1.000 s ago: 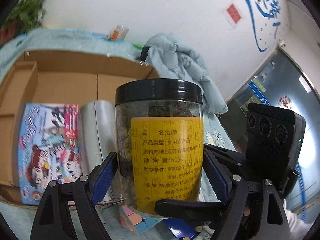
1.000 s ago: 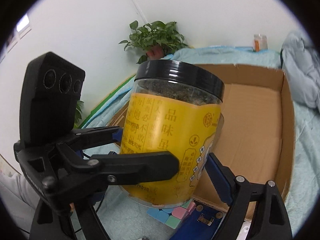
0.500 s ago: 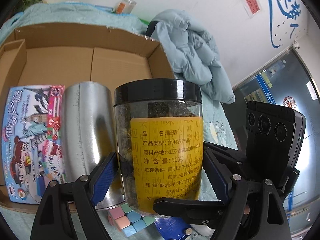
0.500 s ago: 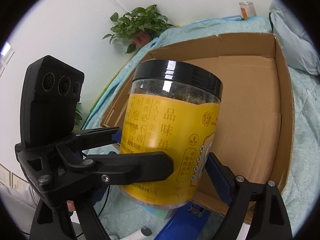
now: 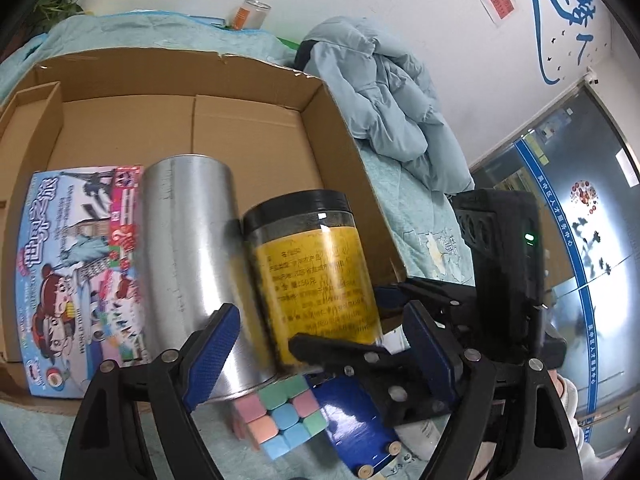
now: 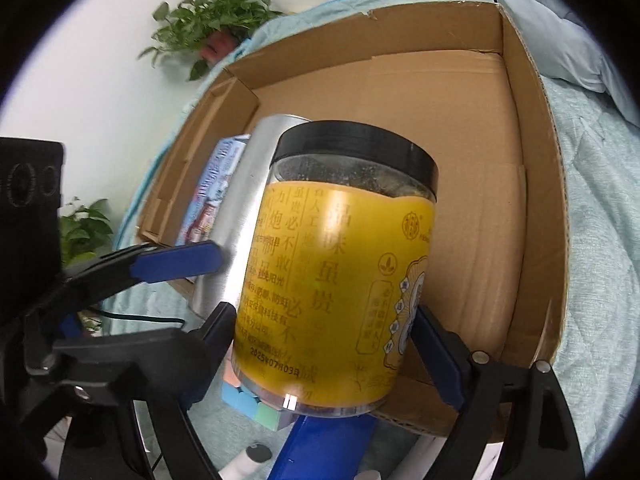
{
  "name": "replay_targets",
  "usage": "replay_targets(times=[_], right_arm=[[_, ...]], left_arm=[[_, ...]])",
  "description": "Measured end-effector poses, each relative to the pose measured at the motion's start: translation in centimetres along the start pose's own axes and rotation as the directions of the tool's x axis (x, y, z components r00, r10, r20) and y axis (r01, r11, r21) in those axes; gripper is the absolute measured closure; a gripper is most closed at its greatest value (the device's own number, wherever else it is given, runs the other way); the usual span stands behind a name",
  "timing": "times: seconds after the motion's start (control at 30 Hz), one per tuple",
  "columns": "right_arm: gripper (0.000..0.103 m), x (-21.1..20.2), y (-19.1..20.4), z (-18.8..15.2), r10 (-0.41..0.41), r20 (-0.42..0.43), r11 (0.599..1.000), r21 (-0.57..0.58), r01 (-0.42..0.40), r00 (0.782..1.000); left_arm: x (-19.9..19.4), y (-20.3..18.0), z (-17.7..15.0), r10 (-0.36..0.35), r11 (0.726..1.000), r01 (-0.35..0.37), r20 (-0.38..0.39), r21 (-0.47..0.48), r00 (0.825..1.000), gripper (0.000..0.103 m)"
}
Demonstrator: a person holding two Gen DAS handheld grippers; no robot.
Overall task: Organize rigid objects
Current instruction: 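Lower the jar upright beside the silver cylinder and open both grippers, then move both grippers toward the white spray bottle beside the stapler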
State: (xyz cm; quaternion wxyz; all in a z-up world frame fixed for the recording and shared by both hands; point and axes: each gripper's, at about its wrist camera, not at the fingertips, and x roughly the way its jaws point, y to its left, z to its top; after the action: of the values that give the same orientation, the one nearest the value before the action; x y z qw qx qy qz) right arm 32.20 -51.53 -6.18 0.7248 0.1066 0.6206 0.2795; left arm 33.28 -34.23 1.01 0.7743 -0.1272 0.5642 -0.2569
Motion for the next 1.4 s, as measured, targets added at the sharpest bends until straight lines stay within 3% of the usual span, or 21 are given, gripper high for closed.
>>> replay_targets(times=[0.27, 0.37, 0.43, 0.57, 0.67, 0.83, 1.0, 1.07, 1.1, 1.2, 1.27, 1.3, 1.33, 1.37, 1.4], right_arm=[[0.007, 0.9, 1.1, -0.1, -0.133, -0.009, 0.991, -0.001, 0.133, 0.991], [0.003, -0.2, 1.1, -0.8, -0.128, 0.015, 0.992, 0.022, 0.127, 0.992], [0.003, -1.2, 1.7, -1.4, -0.122, 0.054, 0.992, 0.032, 0.121, 0.991], [0.003, -3.7, 3.4, -3.3, -0.085, 0.157, 0.996, 0.033, 0.081, 0.984], [0.003, -5.2, 5.8, -5.1, -0.09, 0.243, 0.996, 0.003, 0.092, 0.966], [0.003, -5.9, 9.8, -7.8, -0.148, 0.31, 0.983, -0.055, 0.173, 0.939], [0.003, -6.4, 11.4, -10.4, -0.218, 0.373, 0.969, -0.031, 0.247, 0.902], [0.003, -6.5, 11.3, -11.2, -0.245, 0.377, 0.963, -0.01, 0.269, 0.893], [0.003, -6.7, 11.2, -11.7, -0.255, 0.378, 0.962, 0.002, 0.274, 0.89], [0.003, -7.0, 11.3, -12.9, -0.288, 0.397, 0.953, 0.028, 0.302, 0.871], [0.003, -7.2, 11.5, -13.7, -0.31, 0.406, 0.945, 0.034, 0.325, 0.86], [0.003, -7.3, 11.6, -14.1, -0.319, 0.411, 0.942, 0.036, 0.334, 0.854], [0.003, -7.4, 11.7, -14.4, -0.322, 0.415, 0.941, 0.04, 0.337, 0.851], [0.003, -7.6, 11.8, -14.8, -0.324, 0.424, 0.94, 0.045, 0.338, 0.846], [0.003, -7.8, 12.0, -15.1, -0.322, 0.431, 0.941, 0.046, 0.336, 0.843]], left_arm=[[-4.1, 0.9, -2.3, 0.084, 0.993, -0.093, 0.128, 0.07, 0.988, 0.02], [-6.3, 0.8, -3.4, 0.14, 0.981, -0.164, 0.216, 0.099, 0.966, 0.014], [-7.7, 0.6, -4.3, 0.173, 0.972, -0.21, 0.275, 0.11, 0.946, 0.005], [-10.3, 0.4, -5.9, 0.214, 0.955, -0.272, 0.362, 0.117, 0.907, 0.001], [-12.1, 0.8, -7.2, 0.25, 0.946, -0.311, 0.403, 0.093, 0.881, 0.001], [-14.0, 1.3, -9.5, 0.259, 0.95, -0.308, 0.42, 0.052, 0.87, 0.001], [-15.0, 1.0, -11.8, 0.277, 0.941, -0.332, 0.41, 0.068, 0.869, 0.001], [-15.4, 1.1, -12.6, 0.27, 0.943, -0.324, 0.41, 0.069, 0.871, 0.004], [-15.6, 1.0, -13.1, 0.259, 0.946, -0.315, 0.411, 0.072, 0.874, 0.009], [-16.0, 0.4, -14.4, 0.251, 0.946, -0.31, 0.392, 0.094, 0.885, 0.041], [-16.2, -0.2, -15.1, 0.261, 0.939, -0.326, 0.395, 0.108, 0.881, 0.044], [-16.4, -0.6, -15.7, 0.26, 0.937, -0.332, 0.41, 0.112, 0.874, 0.043], [-16.7, -0.9, -16.2, 0.254, 0.938, -0.328, 0.419, 0.113, 0.872, 0.032], [-16.9, -1.1, -16.6, 0.247, 0.94, -0.322, 0.425, 0.112, 0.871, 0.019], [-17.2, -1.3, -17.0, 0.25, 0.942, -0.321, 0.43, 0.099, 0.868, 0.0]])
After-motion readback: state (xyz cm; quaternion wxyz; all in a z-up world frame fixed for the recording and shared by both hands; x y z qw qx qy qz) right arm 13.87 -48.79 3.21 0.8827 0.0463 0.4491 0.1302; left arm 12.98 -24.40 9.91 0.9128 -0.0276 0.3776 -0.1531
